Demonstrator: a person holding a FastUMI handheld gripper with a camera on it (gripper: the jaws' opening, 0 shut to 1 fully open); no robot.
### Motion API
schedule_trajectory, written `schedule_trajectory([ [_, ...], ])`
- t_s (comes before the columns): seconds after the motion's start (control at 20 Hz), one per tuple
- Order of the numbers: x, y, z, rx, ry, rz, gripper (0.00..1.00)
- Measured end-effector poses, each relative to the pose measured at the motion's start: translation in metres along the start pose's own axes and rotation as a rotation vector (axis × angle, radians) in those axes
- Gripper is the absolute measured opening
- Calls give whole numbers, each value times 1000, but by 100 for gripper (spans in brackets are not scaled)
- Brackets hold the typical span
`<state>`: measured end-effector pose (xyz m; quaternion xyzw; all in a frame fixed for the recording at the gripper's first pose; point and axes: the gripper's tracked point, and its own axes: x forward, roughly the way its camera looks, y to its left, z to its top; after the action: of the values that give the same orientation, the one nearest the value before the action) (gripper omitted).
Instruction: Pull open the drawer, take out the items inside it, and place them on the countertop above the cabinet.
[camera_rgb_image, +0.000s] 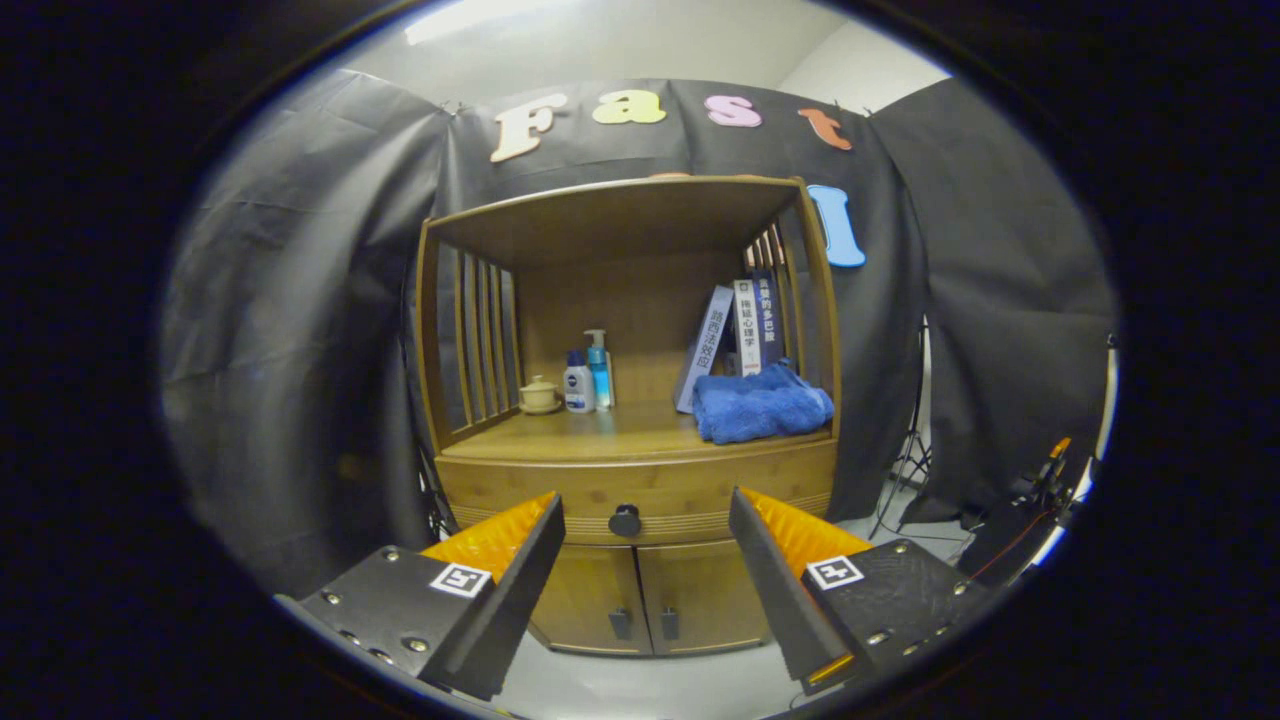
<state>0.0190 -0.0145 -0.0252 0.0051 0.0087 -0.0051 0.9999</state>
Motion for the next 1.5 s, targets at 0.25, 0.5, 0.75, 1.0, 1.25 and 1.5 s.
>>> schedule_trajectory([
  [0.25,12,-4,-23,-3,24,6,99],
  [0.5,41,-15,-56,51,73,-22,99],
  [0.75,101,-23,-71,29,75,-55,99],
  [1.0,157,-1,-98,11,82,-43,99],
  [1.25,194,24,-126,-41,98,-17,99],
  [1.5,212,22,-152,-6,145,-53,59],
])
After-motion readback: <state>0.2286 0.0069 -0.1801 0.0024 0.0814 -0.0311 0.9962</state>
